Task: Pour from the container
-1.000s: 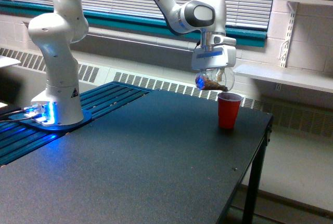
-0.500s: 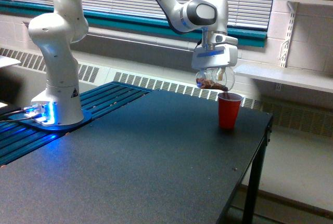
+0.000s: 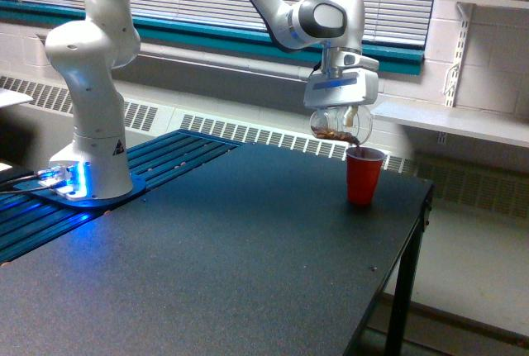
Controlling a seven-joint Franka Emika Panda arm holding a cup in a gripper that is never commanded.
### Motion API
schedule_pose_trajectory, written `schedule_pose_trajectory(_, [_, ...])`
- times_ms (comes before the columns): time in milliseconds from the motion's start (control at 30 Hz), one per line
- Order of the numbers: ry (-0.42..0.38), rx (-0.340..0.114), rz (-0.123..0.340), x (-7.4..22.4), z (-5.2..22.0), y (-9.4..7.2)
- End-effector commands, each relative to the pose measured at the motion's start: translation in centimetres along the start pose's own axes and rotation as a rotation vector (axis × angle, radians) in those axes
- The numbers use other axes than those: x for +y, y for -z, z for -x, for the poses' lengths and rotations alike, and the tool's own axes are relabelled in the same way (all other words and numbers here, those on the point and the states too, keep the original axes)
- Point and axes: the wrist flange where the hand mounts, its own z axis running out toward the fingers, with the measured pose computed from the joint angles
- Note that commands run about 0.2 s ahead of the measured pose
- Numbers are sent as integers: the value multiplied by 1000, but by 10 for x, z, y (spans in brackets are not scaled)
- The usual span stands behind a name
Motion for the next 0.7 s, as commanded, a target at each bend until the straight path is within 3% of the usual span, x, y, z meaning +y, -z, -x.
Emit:
schedule_pose_trajectory(33, [27, 5, 5, -5, -4, 9])
schedule_pose_trajectory(700, [69, -29, 21, -11, -4, 14])
